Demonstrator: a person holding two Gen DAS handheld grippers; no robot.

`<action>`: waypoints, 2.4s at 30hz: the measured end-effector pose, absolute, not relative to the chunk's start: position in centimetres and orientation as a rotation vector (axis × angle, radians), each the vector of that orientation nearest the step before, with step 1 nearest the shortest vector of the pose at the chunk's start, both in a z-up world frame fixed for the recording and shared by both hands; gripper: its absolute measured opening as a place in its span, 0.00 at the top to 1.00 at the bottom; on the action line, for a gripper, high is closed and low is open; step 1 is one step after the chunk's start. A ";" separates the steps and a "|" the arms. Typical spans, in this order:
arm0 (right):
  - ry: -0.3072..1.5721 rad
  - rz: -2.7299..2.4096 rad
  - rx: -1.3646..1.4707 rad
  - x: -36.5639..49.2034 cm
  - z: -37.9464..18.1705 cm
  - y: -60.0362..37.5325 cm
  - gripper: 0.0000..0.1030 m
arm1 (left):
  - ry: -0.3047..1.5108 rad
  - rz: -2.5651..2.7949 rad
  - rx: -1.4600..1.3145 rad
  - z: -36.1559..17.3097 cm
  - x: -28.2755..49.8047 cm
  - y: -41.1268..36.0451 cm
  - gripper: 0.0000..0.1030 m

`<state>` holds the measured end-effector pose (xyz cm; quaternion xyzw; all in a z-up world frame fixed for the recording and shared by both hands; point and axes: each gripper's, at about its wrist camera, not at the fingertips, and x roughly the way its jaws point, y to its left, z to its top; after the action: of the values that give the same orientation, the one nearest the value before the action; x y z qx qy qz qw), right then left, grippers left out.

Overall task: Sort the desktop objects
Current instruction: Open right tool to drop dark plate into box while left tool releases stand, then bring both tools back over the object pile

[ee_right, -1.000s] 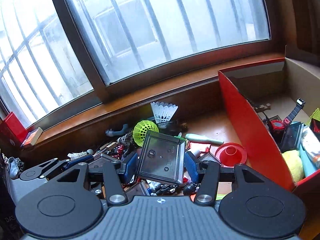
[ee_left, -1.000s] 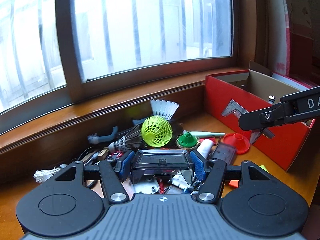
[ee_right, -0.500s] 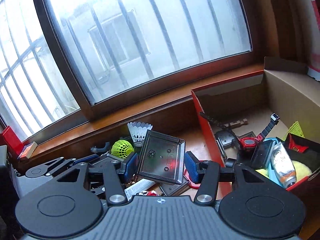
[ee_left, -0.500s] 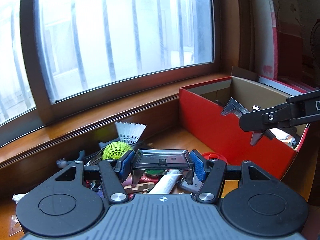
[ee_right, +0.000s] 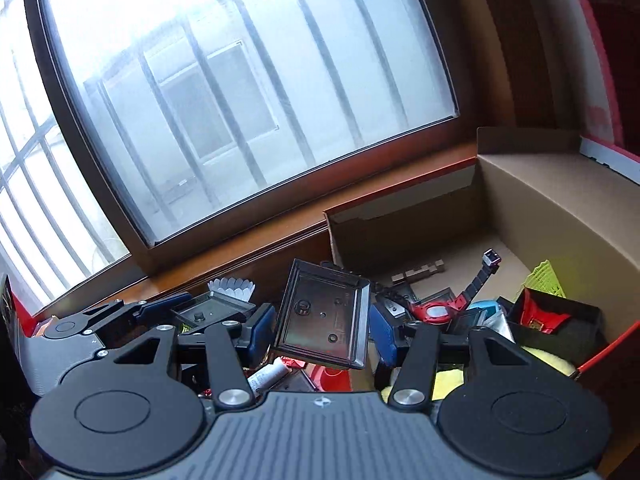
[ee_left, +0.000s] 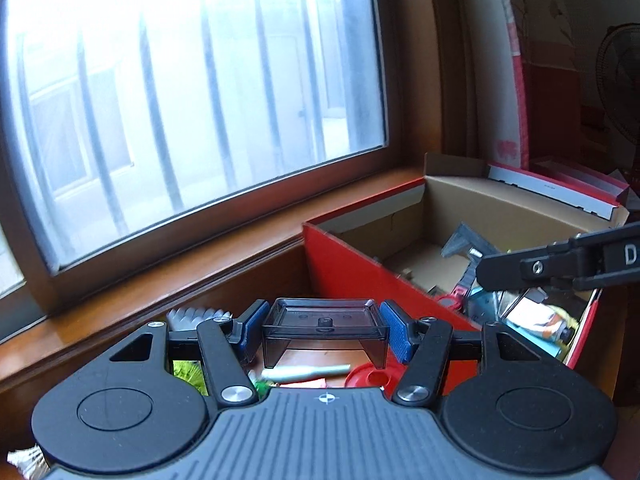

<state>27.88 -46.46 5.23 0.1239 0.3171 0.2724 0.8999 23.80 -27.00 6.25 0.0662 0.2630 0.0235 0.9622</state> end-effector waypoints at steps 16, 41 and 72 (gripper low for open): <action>0.658 0.408 0.323 31.4 3.5 -53.0 0.47 | 0.518 -0.108 0.191 6.2 30.4 -33.2 0.41; 0.673 0.295 0.333 33.0 2.0 -55.1 0.40 | 0.574 -0.092 0.125 4.2 30.1 -33.0 0.23; 0.817 0.918 -0.094 20.7 0.7 -29.0 0.35 | 0.792 0.368 -0.049 -1.4 7.4 -11.4 0.17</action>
<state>20.70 -29.02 0.72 -0.0443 0.3833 0.4307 0.8159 7.43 -11.45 -1.35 -0.0238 0.3836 0.1781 0.9058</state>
